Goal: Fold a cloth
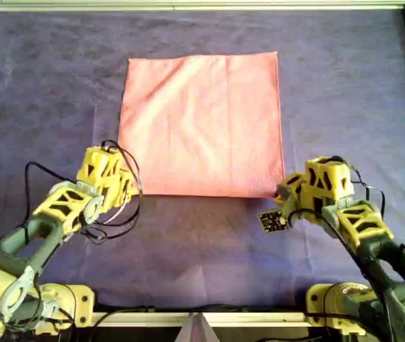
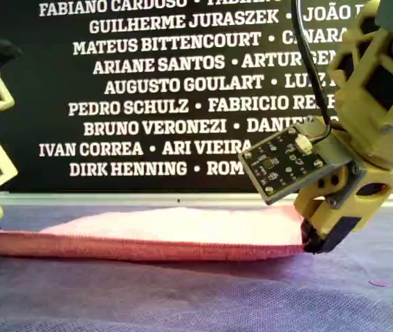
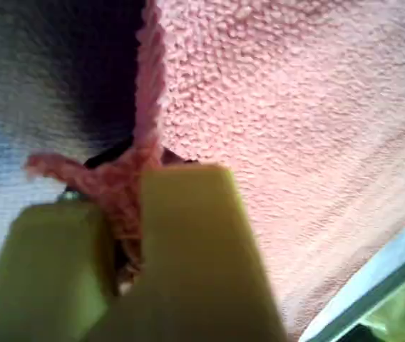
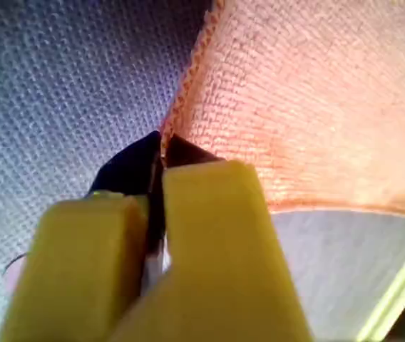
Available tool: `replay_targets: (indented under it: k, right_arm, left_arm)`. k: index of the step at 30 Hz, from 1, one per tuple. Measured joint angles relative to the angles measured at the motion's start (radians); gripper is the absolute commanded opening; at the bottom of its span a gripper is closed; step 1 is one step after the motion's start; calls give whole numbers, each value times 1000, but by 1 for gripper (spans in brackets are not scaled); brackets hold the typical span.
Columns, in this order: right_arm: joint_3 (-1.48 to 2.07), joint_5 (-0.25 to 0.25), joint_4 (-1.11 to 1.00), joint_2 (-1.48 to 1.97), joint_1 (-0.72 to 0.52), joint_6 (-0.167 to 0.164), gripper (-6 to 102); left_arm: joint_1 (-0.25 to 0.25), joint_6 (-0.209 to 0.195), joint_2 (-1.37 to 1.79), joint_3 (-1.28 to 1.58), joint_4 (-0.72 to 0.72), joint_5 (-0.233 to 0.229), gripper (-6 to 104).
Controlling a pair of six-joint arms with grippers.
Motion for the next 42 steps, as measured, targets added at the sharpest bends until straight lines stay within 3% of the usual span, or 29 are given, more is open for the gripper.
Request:
replay_targets:
  k: [29,42]
  right_arm:
    - [6,8,0,18,0,0,-2]
    - [-138,17,-314,-209,-20,5,-2]
  left_arm:
    - [0,0,18,0,0,0,-1]
    - [0,3,18,-81,-72,-23,-1]
